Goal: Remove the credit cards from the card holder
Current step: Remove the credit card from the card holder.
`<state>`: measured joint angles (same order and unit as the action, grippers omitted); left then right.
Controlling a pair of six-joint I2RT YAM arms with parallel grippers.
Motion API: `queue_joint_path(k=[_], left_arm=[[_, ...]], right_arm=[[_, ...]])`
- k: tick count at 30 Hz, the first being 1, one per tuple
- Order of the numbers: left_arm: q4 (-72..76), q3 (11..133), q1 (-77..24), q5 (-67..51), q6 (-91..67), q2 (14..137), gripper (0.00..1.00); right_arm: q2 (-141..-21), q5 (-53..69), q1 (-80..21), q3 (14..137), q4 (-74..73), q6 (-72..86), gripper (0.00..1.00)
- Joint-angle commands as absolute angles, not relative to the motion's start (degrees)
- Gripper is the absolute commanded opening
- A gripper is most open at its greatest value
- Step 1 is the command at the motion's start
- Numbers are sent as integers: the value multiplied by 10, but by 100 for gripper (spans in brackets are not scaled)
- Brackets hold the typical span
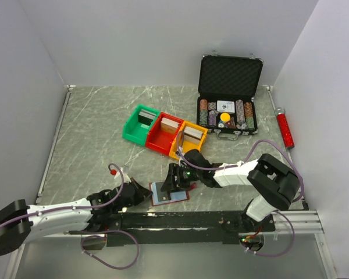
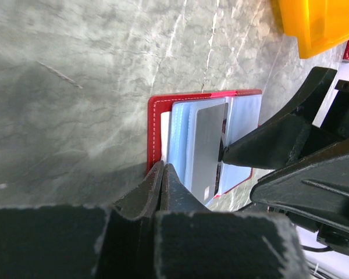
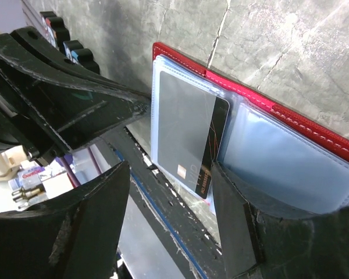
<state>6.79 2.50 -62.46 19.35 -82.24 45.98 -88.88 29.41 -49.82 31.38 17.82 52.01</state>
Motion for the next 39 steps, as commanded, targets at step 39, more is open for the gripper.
queue_joint_path(k=[39], left_arm=[[152, 48, -627, 185, -706, 451, 1]], right_arm=[[-876, 270, -495, 333, 134, 489, 67]])
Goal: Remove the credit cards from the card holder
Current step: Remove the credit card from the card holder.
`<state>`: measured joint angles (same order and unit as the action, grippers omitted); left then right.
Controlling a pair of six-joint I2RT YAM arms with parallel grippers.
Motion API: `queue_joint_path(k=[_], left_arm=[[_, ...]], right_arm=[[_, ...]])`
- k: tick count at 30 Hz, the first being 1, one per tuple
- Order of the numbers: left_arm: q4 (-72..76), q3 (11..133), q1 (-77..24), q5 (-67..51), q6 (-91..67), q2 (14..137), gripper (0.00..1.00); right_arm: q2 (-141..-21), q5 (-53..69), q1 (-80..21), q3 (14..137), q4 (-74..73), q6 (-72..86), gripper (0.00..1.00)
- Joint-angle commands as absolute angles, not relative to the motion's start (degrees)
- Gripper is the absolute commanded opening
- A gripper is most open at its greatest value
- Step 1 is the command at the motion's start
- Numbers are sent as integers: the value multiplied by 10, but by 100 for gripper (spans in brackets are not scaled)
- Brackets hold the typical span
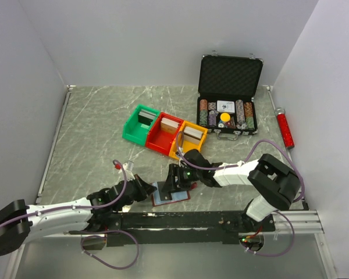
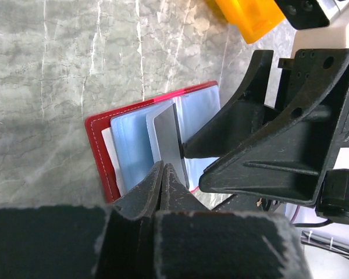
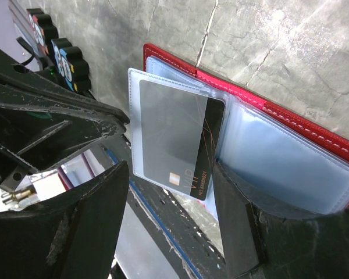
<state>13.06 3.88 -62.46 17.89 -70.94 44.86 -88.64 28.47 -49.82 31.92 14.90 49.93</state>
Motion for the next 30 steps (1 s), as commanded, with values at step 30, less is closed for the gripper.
queue_joint_path(k=[30], left_arm=[[170, 30, -627, 213, -734, 527, 1]], right_arm=[[-854, 259, -495, 339, 106, 477, 80]])
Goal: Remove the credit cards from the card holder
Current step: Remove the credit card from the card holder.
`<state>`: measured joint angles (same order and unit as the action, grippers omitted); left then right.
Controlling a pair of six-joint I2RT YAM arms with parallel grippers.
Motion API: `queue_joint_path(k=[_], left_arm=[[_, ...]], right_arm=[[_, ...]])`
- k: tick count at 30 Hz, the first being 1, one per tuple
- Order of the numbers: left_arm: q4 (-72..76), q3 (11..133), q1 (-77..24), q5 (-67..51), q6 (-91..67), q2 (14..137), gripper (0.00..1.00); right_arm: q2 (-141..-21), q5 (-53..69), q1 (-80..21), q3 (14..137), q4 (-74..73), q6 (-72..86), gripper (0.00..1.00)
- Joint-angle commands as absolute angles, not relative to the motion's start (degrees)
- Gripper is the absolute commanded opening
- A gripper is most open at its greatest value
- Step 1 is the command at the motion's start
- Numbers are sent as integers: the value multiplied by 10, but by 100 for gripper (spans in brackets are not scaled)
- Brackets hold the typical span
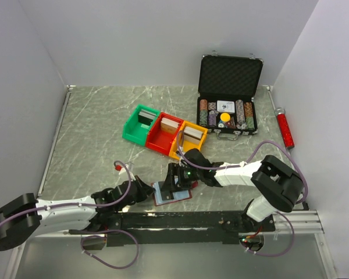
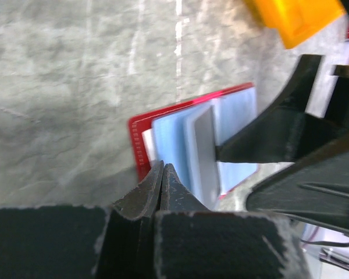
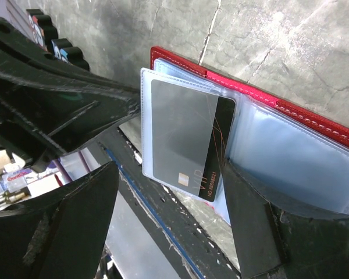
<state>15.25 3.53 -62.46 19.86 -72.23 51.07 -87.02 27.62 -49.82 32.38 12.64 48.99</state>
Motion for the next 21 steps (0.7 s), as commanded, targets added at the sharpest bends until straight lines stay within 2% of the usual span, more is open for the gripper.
queue_joint_path(k=[1, 6, 7, 8, 14, 21], left_arm=[[169, 32, -627, 214, -732, 532, 1], [134, 38, -627, 230, -730, 474, 1], [119, 38, -628, 235, -730, 437, 1], [101, 39, -627, 242, -730, 412, 1], [48, 51, -627, 247, -715, 327, 1], [185, 51, -627, 181, -683, 423, 1]], right_arm=[[-854, 259, -495, 339, 107, 477, 80], [-854, 258, -495, 340, 103, 473, 82], [-852, 258, -495, 340, 99, 472, 95], [-847, 254, -496, 339, 99, 471, 100], [-826, 242, -495, 347, 76, 460, 100], [-833, 246, -495, 350, 79, 461, 100]])
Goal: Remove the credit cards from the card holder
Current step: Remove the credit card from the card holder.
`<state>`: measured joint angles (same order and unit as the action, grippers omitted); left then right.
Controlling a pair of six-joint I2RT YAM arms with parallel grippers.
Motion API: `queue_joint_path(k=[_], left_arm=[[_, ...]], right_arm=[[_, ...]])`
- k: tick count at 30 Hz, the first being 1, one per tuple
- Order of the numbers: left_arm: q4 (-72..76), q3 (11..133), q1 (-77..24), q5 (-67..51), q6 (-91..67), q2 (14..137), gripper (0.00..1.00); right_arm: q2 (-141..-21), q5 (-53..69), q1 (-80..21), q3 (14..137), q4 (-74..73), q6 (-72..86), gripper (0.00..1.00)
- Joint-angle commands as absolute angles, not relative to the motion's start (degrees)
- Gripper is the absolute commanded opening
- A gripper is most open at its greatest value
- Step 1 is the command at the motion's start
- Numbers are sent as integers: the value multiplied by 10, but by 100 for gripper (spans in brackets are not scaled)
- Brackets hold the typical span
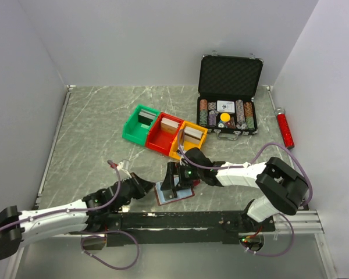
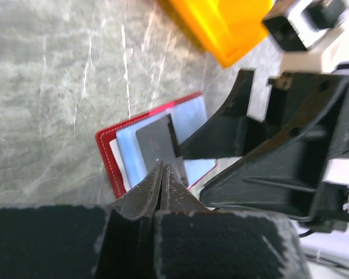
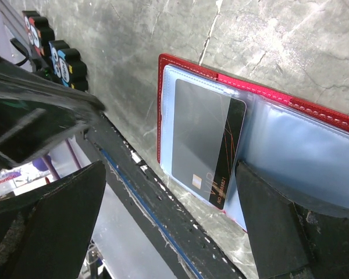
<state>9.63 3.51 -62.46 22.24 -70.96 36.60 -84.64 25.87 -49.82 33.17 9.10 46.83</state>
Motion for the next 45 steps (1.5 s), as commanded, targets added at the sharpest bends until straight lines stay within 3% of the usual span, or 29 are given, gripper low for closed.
queue_joint_path(k=[1, 11, 29, 45], left_arm=[[205, 53, -627, 171, -679, 453, 1], [315, 87, -626, 117, -642, 603, 1], [256, 64, -626, 154, -687, 626, 1], [260, 68, -625, 156, -687, 656, 1]], right_arm=[[-831, 245, -496, 349, 79, 461, 100], [-836, 257, -496, 349, 84, 463, 100], [-826, 306, -483, 292, 225, 530, 93], [-830, 299, -477, 283, 215, 526, 93]])
